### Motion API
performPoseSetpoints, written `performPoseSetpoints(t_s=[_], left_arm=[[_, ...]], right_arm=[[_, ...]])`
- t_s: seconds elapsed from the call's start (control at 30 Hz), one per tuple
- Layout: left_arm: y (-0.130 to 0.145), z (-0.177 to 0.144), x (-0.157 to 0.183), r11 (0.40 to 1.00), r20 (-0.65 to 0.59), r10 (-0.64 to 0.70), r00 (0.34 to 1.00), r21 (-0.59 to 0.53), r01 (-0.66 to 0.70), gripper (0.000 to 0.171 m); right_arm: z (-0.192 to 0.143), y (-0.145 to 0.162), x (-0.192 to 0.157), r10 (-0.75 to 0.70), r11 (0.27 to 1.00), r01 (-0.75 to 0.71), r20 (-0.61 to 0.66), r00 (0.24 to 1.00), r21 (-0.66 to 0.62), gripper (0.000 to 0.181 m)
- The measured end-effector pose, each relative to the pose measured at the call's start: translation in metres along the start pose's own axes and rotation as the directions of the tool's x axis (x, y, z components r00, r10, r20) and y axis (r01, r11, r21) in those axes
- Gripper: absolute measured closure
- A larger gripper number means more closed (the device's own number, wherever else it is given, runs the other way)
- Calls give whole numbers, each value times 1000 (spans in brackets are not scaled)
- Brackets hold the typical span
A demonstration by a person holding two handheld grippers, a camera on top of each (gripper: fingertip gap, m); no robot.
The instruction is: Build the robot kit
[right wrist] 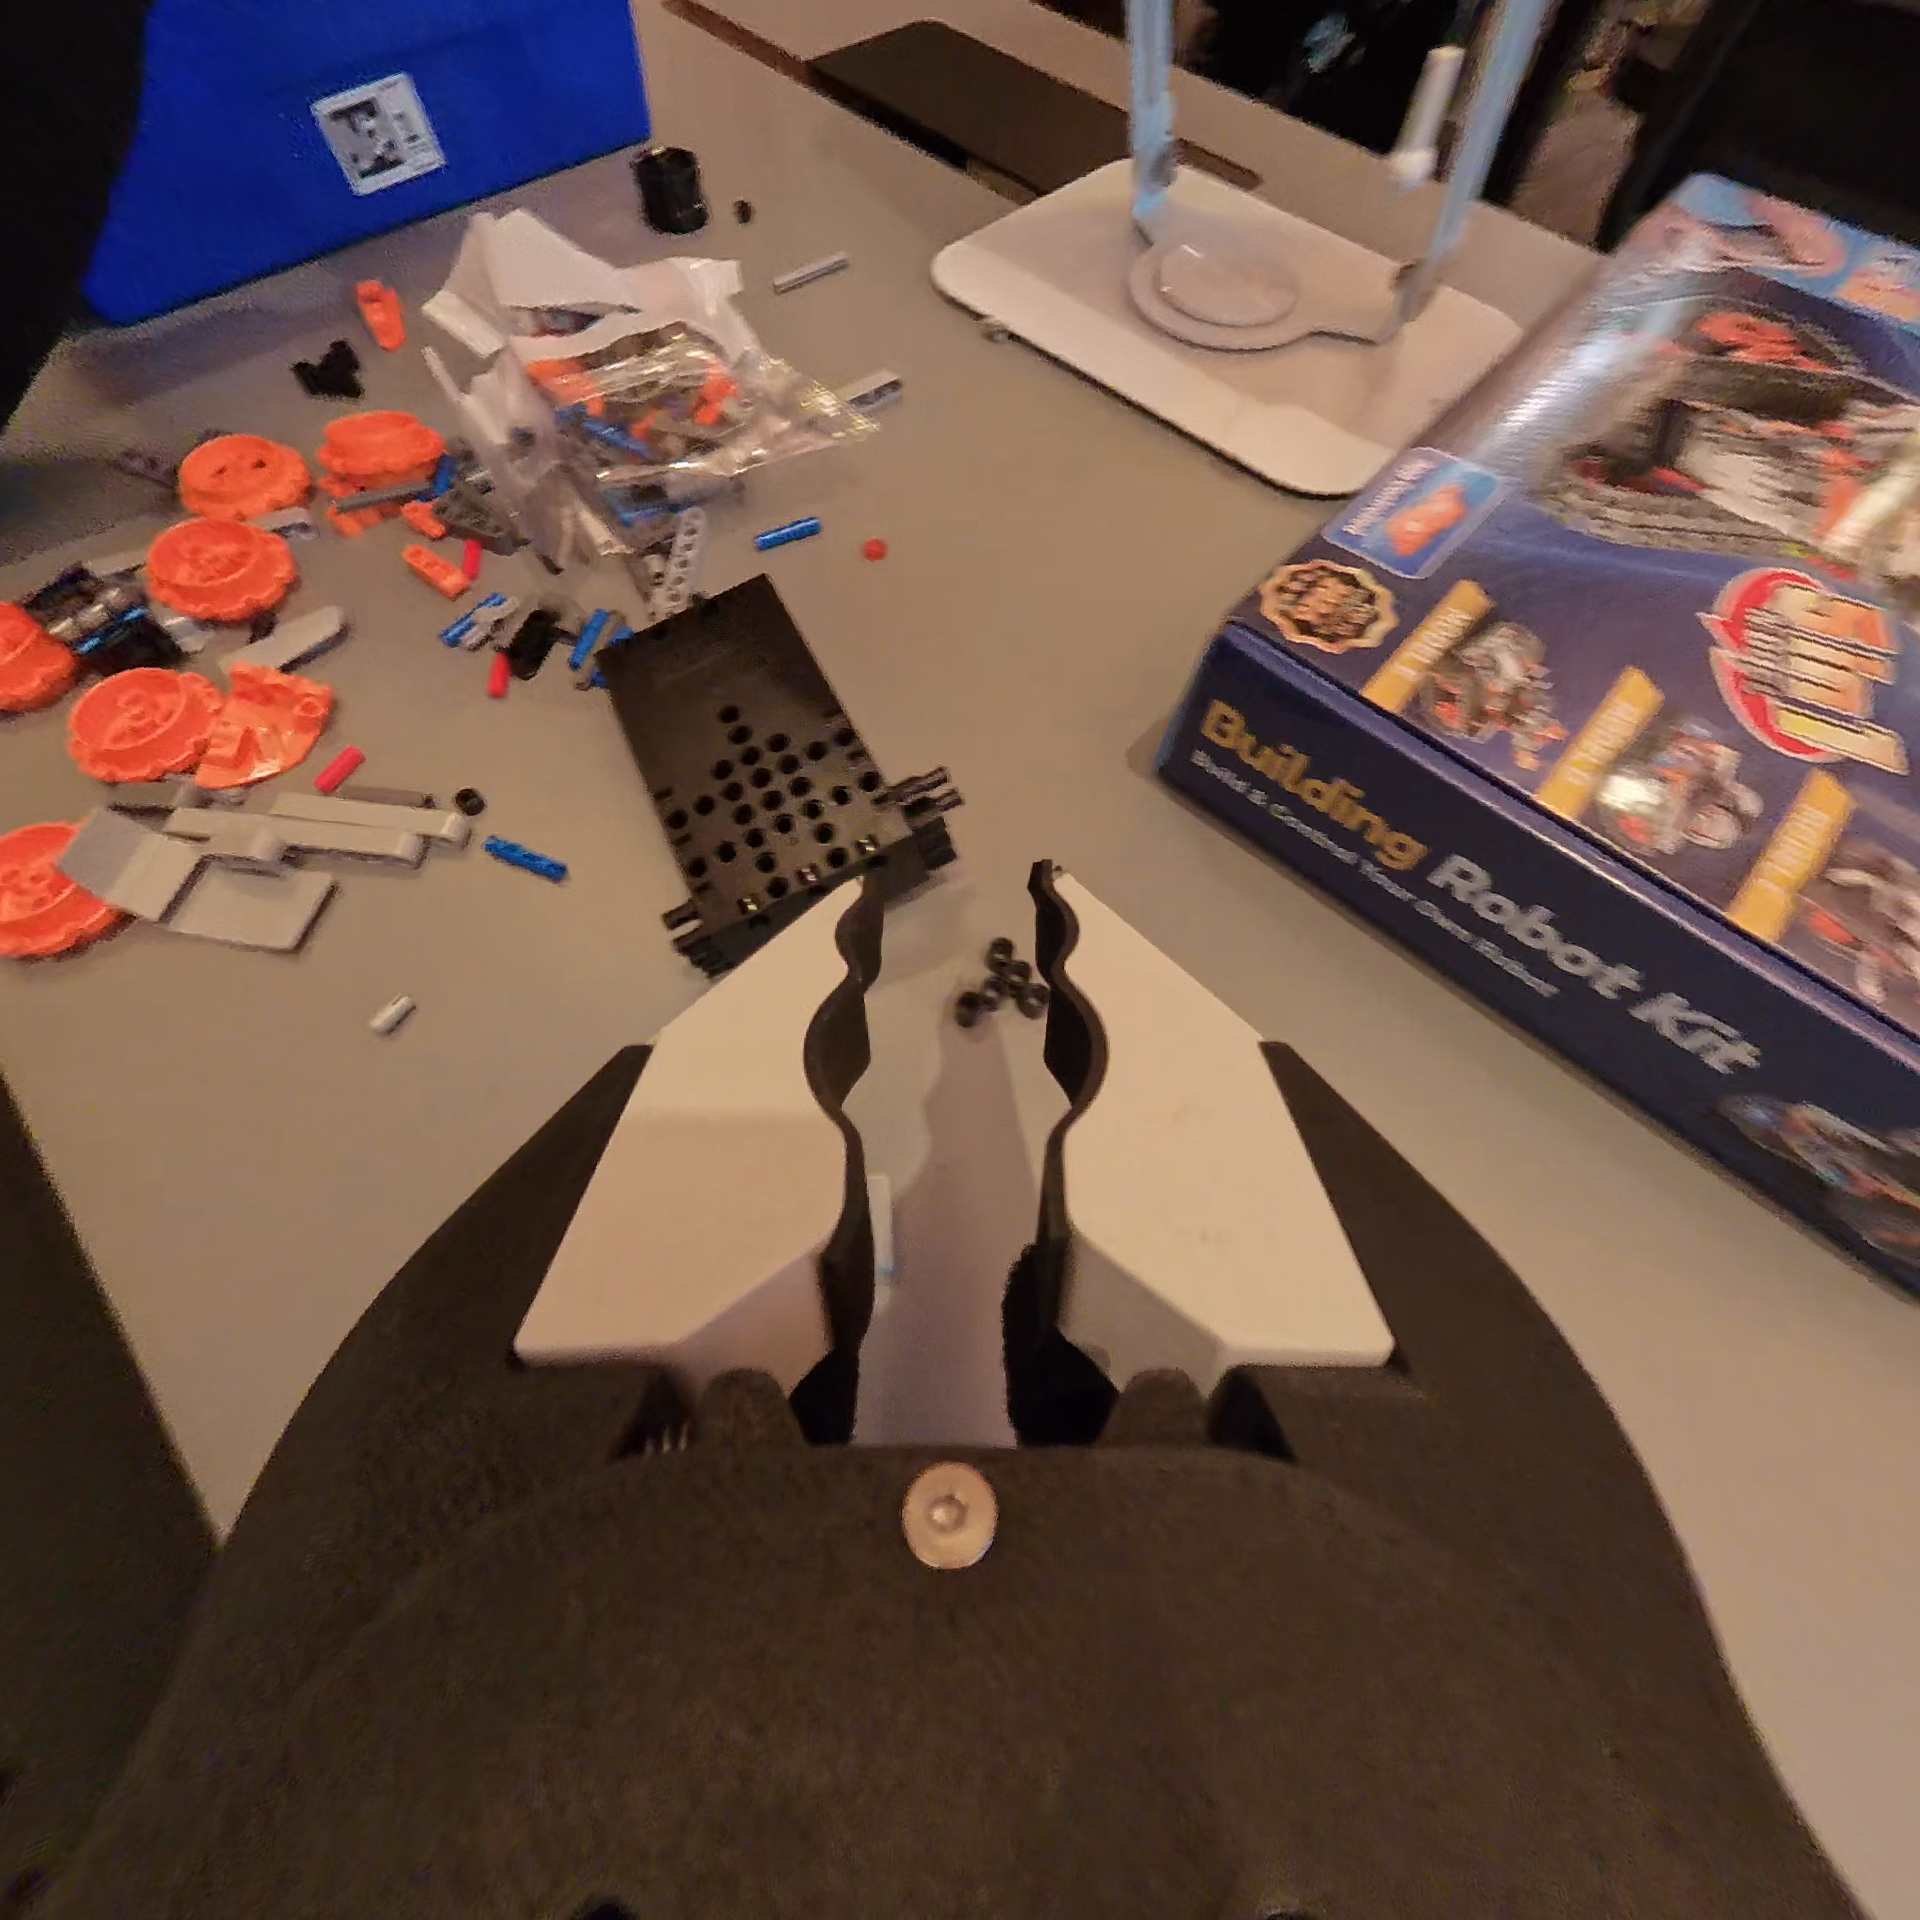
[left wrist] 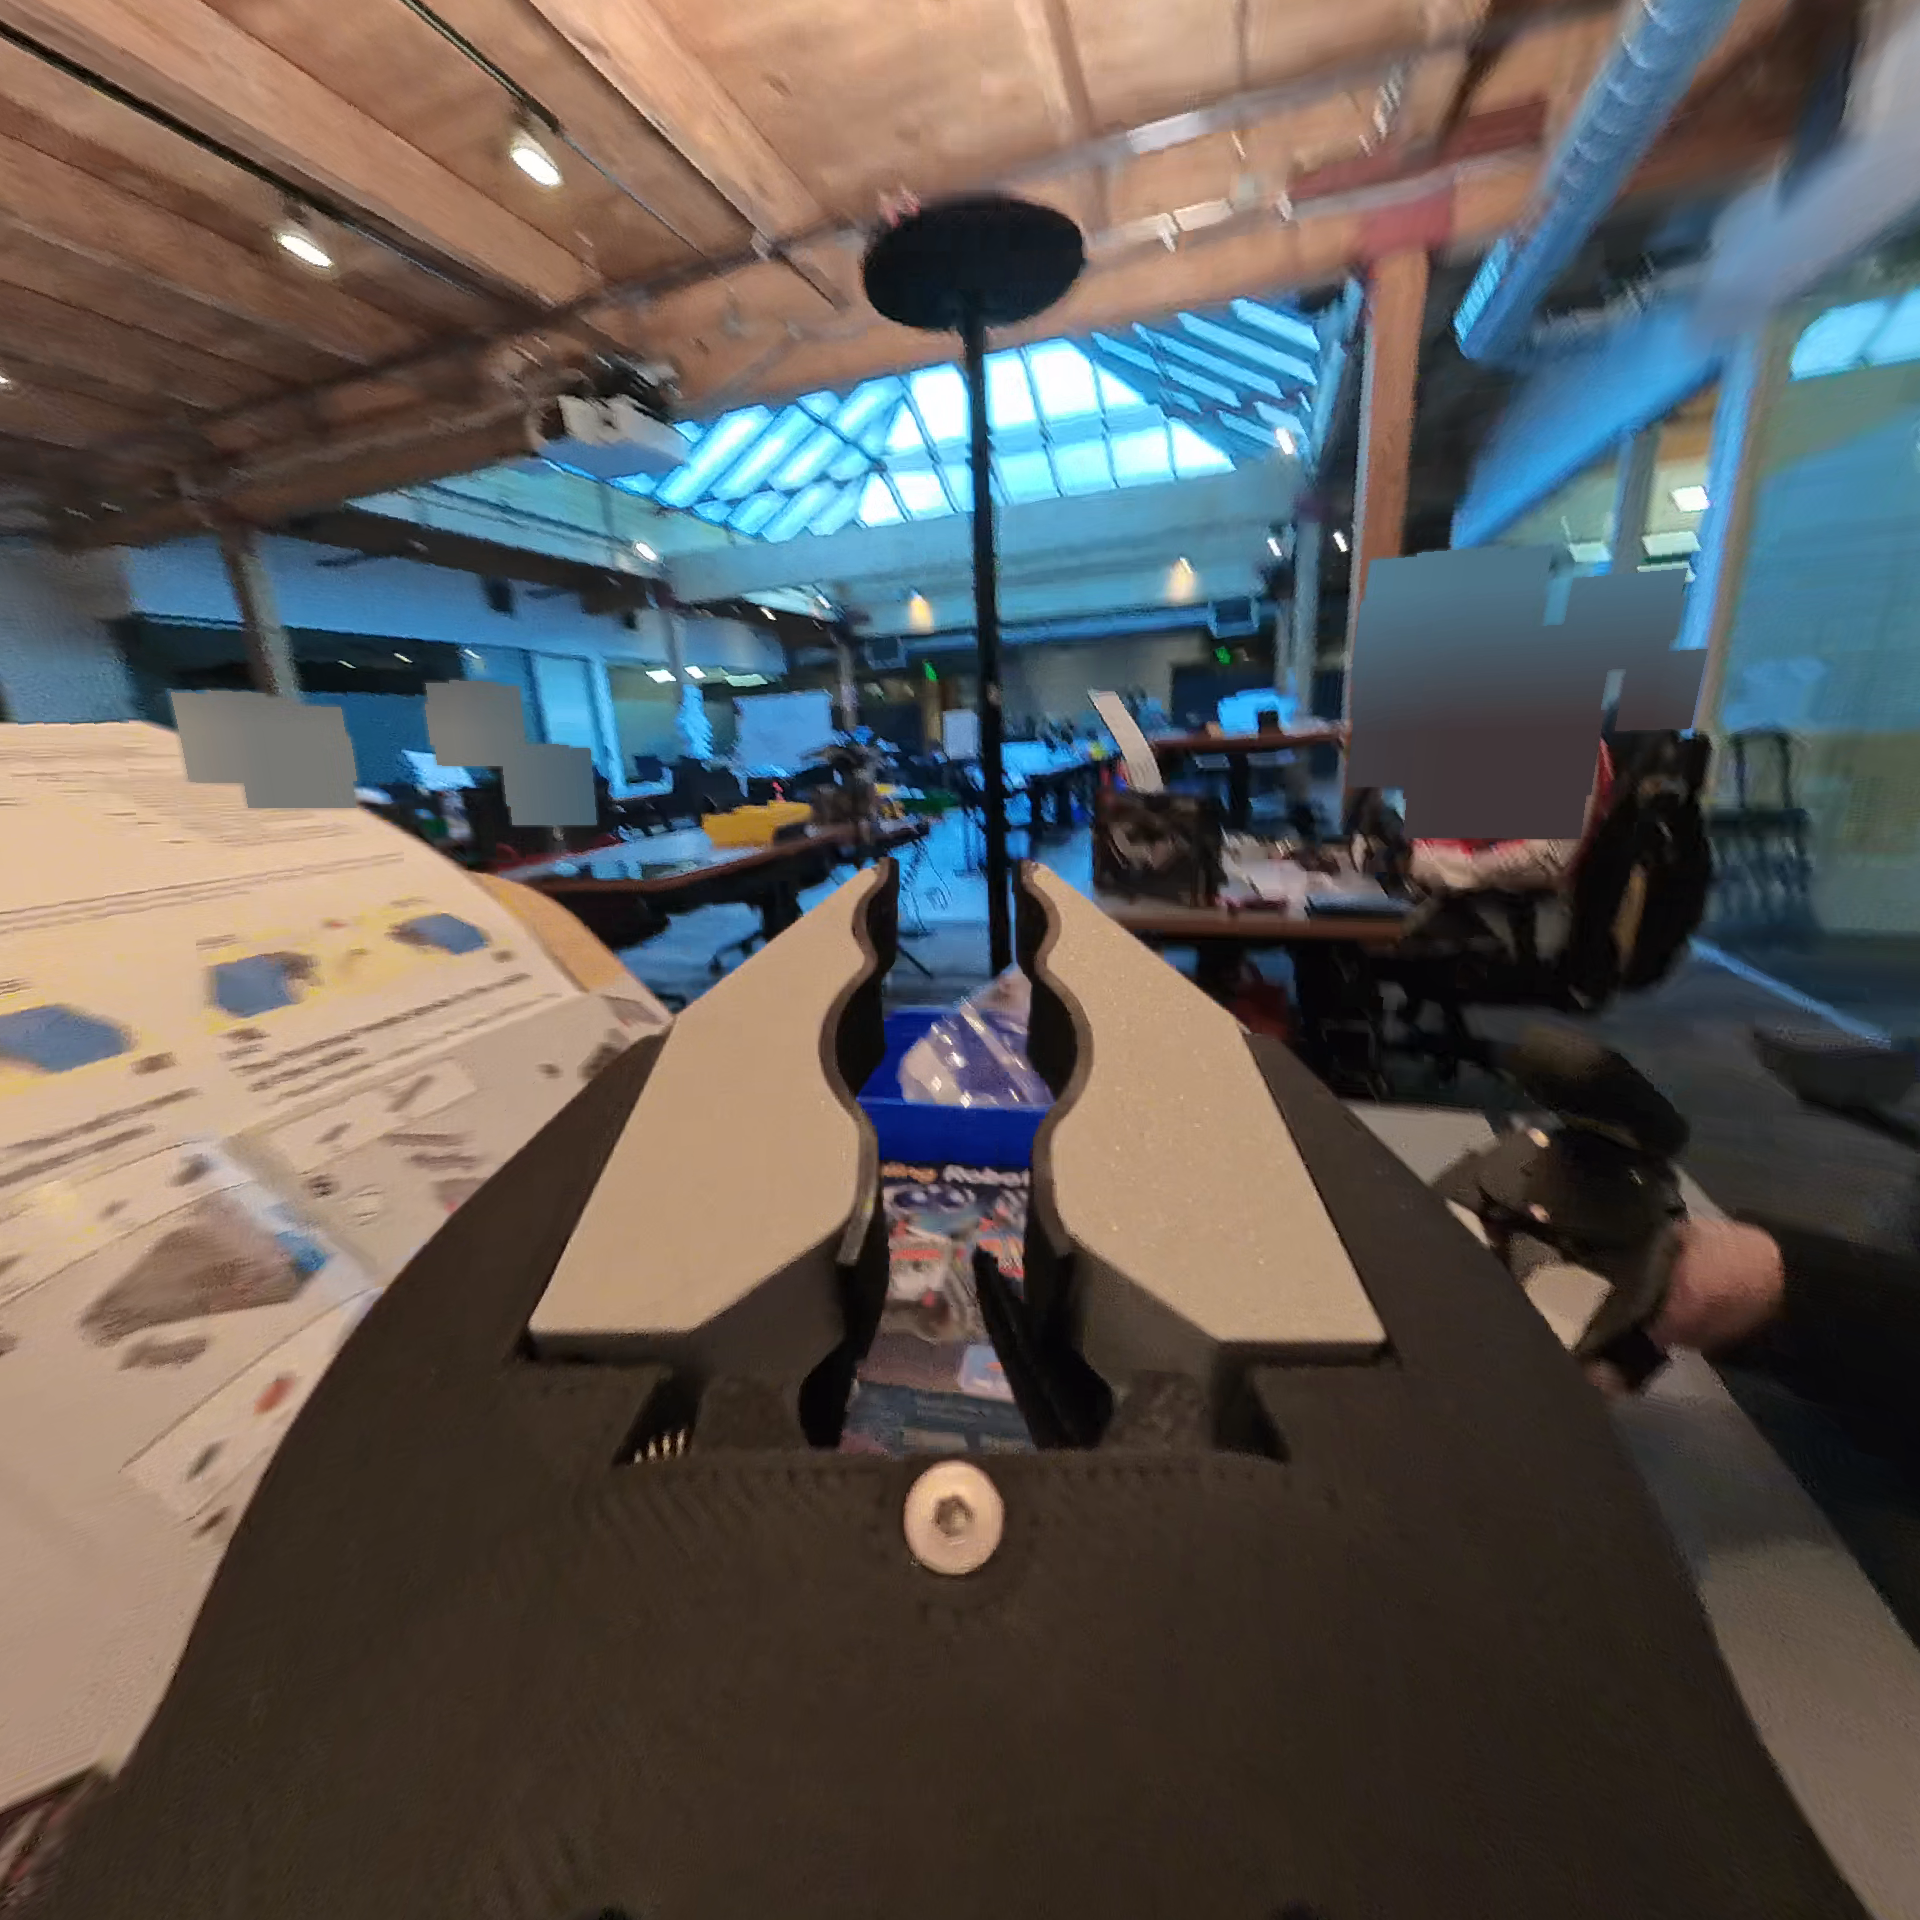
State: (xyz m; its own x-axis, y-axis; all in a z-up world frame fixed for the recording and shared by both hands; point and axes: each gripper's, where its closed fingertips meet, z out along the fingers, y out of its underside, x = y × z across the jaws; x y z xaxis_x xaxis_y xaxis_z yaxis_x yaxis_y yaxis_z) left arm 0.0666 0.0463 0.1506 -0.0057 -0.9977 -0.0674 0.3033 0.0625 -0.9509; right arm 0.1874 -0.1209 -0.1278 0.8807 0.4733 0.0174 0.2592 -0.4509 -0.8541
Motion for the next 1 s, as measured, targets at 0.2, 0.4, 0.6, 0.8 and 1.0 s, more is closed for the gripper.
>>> performPoseSetpoints(t_s=[0.2, 0.4, 0.6, 0.8, 1.0], left_arm=[[72, 42, 88, 932, -277, 80, 958, -320, -170, 142], [185, 23, 147, 637, -524, 34, 851, -645, -423, 121], [272, -37, 163, 341, -556, -115, 823, -801, -493, 103], [314, -62, 166, 244, -535, -129, 835, -833, -496, 99], [326, -59, 161, 266, -500, -53, 864, -841, -470, 109]], right_arm=[[22, 12, -23, -132, 987, 138, 71, 989, -81, 150], [27, 25, -27, -168, 975, 180, 99, 981, -127, 142], [20, 26, -16, -131, 985, 138, 70, 989, -103, 143], [20, 29, -14, -134, 984, 140, 62, 989, -110, 143], [21, 31, -11, -141, 983, 147, 53, 989, -114, 144]])
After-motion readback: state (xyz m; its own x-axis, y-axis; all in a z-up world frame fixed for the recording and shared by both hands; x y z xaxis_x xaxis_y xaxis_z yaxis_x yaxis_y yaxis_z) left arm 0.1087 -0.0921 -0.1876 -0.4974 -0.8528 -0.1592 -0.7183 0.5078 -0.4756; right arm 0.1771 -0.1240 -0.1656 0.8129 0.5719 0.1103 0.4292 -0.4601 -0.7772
